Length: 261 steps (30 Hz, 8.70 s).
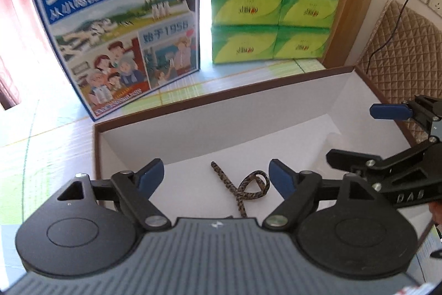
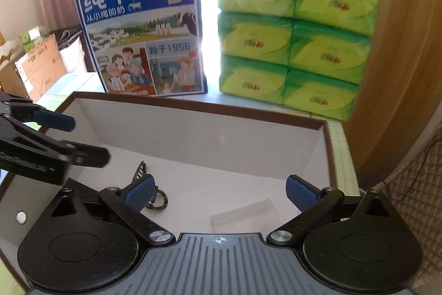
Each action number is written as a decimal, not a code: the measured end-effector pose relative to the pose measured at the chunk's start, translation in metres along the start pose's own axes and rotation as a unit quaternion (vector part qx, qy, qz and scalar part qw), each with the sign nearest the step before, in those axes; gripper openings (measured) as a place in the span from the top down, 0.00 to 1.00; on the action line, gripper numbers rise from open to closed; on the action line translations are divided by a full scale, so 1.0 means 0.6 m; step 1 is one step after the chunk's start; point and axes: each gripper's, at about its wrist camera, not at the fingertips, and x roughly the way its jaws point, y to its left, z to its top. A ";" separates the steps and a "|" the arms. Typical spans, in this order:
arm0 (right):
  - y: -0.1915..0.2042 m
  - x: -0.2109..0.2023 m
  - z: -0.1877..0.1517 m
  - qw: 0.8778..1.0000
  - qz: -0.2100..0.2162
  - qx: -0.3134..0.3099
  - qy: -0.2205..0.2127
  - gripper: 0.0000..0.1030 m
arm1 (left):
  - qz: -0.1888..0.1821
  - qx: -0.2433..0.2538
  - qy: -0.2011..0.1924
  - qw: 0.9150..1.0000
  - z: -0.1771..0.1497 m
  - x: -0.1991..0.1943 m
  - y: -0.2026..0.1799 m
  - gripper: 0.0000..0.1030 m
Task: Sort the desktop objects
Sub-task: 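Open left gripper dropping cord while right gripper releases cup into brown box, then withdraw both grippers from the brown box toward remaining table items, then grasp green card packet with right gripper while left gripper approaches white hair clip, then close left gripper on the white plastic hair clip while right gripper holds green packet, then carry white clip with left gripper while right gripper carries green packet into brown box, then open left gripper releasing clip while right gripper releases green packet inside box, then withdraw both grippers from the brown box toward the snack bags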
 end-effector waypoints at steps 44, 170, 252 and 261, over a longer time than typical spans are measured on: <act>0.009 -0.244 -0.323 0.957 0.039 0.285 0.044 0.38 | 0.020 -0.047 -0.003 0.999 -0.349 -0.278 0.001 0.14; 0.015 -0.378 -0.069 0.997 0.013 0.039 -0.066 0.70 | -0.080 0.075 -0.100 0.989 -0.157 -0.279 -0.041 0.51; 0.040 -0.089 -0.064 0.997 -0.003 0.054 0.049 0.02 | 0.016 -0.027 0.023 0.999 -0.103 -0.076 -0.020 0.03; 0.058 -0.148 -0.095 0.998 -0.031 0.058 0.013 0.02 | 0.016 -0.029 -0.057 0.998 -0.124 -0.155 -0.020 0.03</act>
